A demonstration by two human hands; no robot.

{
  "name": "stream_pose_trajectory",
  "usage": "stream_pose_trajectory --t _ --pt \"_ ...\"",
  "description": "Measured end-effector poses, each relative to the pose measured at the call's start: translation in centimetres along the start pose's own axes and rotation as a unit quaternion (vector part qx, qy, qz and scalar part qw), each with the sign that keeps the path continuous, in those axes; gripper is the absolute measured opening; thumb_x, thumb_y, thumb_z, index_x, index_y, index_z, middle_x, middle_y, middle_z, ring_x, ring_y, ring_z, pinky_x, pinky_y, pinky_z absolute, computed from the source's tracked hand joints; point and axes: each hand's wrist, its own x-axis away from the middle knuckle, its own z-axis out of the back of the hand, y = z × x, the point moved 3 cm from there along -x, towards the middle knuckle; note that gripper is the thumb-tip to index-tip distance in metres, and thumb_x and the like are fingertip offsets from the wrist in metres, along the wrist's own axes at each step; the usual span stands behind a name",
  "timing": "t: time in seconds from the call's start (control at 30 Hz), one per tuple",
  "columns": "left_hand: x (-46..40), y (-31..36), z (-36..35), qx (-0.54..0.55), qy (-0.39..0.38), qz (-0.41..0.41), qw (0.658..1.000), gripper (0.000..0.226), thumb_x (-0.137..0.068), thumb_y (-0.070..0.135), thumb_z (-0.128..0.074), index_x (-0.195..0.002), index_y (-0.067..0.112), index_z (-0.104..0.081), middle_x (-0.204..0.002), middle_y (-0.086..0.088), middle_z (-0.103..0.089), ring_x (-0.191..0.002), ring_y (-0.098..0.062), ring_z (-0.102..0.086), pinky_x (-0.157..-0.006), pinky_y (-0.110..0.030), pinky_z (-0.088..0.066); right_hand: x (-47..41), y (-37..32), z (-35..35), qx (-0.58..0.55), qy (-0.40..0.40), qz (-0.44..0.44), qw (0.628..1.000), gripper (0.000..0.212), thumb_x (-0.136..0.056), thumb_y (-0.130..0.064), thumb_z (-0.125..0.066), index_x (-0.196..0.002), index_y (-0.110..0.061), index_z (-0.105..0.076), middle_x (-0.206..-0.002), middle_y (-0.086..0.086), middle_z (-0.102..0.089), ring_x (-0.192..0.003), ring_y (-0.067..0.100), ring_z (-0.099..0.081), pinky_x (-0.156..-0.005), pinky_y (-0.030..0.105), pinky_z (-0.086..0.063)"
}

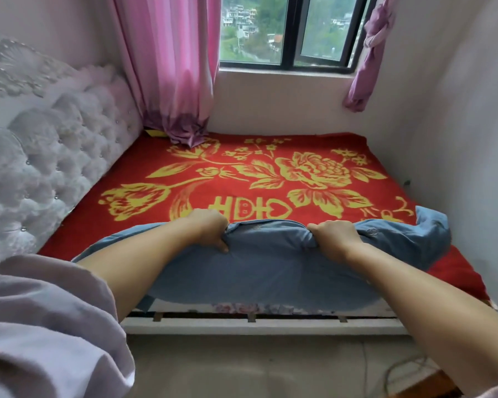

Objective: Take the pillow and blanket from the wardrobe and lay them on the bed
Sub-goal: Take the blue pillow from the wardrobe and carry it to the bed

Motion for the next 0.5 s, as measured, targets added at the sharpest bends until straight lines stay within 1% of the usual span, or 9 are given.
stream_pose_trajectory --t 0.13,0.23,0.33,0.43,0.5 --pt "-5.6 -0.8 2.9 0.004 0.005 0.012 1.0 0.049 -0.07 0.056 -0.07 -0.096 0.015 -0.063 -0.1 -0.006 -0.067 -0.087 -0.028 -0.063 -0.064 -0.031 -0.044 -5.5 3.7 0.5 0.01 0.014 -0.002 1.0 0.024 -0.09 -0.021 -0.047 -0.112 -0.02 -0.054 -0.106 0.005 -0.068 -0.096 0.029 -0.064 -0.061 0.032 -0.032" --pt "-9.4 -1.1 4.5 0.006 0.003 0.03 1.0 0.051 -0.068 0.057 -0.071 -0.098 0.016 -0.065 -0.1 -0.005 -0.068 -0.089 -0.027 -0.064 -0.068 -0.032 -0.048 -9.4 6.2 0.2 0.01 0.004 0.015 1.0 0.026 -0.089 -0.024 -0.047 -0.115 -0.021 -0.054 -0.109 0.006 -0.067 -0.099 0.03 -0.064 -0.064 0.032 -0.034" --pt "-13.2 -1.4 6.4 0.023 0.024 0.044 0.998 0.05 -0.069 0.056 -0.071 -0.098 0.015 -0.065 -0.1 -0.006 -0.068 -0.089 -0.028 -0.064 -0.07 -0.033 -0.049 -13.7 9.0 0.4 0.009 0.019 0.014 1.0 0.028 -0.089 -0.024 -0.048 -0.116 -0.021 -0.055 -0.111 0.006 -0.067 -0.101 0.03 -0.064 -0.065 0.032 -0.036" --pt "-16.3 -1.5 6.0 0.024 -0.002 0.048 0.999 0.05 -0.07 0.056 -0.07 -0.098 0.015 -0.065 -0.1 -0.005 -0.068 -0.091 -0.027 -0.064 -0.073 -0.034 -0.051 -16.9 10.4 -0.8 0.007 0.002 0.034 0.999 0.028 -0.089 -0.029 -0.05 -0.115 -0.023 -0.054 -0.112 0.003 -0.066 -0.103 0.027 -0.063 -0.065 0.031 -0.036" --pt "-18.2 -2.6 5.9 0.02 -0.014 0.057 0.998 0.048 -0.071 0.055 -0.069 -0.099 0.015 -0.065 -0.101 -0.005 -0.068 -0.091 -0.027 -0.064 -0.071 -0.034 -0.05 -19.5 10.6 -1.4 0.008 -0.008 0.047 0.999 0.028 -0.089 -0.03 -0.051 -0.115 -0.024 -0.054 -0.111 0.003 -0.067 -0.102 0.028 -0.063 -0.065 0.031 -0.038"
